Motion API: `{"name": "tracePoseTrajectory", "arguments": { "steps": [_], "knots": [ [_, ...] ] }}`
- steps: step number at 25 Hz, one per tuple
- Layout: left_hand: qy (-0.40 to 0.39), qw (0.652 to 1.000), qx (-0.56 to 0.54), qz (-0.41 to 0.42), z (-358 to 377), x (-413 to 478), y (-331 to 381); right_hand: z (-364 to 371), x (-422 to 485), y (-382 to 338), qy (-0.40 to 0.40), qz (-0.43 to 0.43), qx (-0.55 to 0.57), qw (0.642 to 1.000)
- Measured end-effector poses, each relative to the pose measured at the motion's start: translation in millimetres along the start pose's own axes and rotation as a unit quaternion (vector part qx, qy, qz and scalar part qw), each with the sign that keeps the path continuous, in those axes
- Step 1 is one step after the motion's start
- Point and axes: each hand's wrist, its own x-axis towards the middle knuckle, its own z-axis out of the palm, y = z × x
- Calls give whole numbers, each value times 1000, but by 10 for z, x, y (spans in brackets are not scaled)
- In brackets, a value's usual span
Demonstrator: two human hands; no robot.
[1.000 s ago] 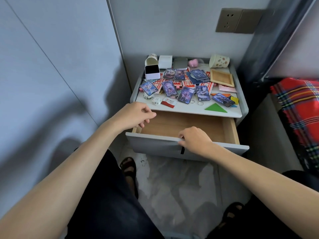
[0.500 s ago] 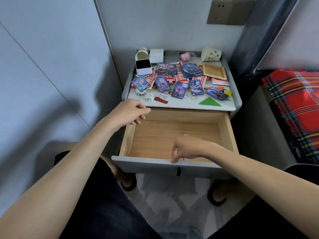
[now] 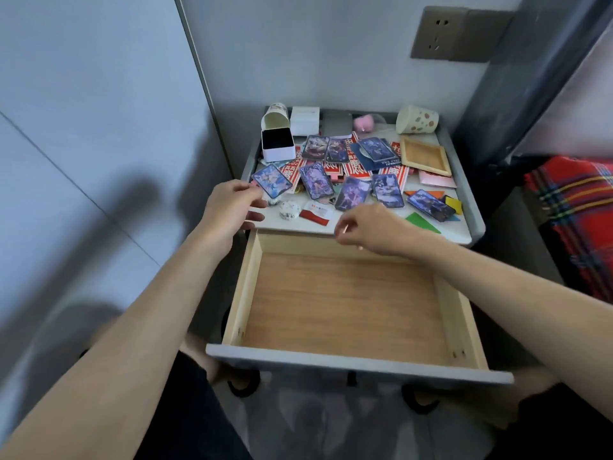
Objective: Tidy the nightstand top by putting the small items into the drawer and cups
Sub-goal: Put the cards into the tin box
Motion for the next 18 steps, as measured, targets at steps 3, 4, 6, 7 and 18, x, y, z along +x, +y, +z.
{"name": "tracePoseTrajectory", "arguments": {
  "steps": [3,4,6,7,18],
  "knots": [
    [39,997,-61,-19,14,388,55,-244,632,7,63,-18,-17,998],
    [47,995,-81,-24,16,535,60,-290,884,-9,78,-25,-24,996],
    [64,990,-122,-41,13,784,48,-318,1386,-73,108,-41,-48,992],
    [69,985,-148,-52,15,875,41,-313,1597,-110,120,-45,-64,990],
    [79,940,-295,-154,26,1304,150,-214,2338,-227,145,-53,-133,979]
  ]
}}
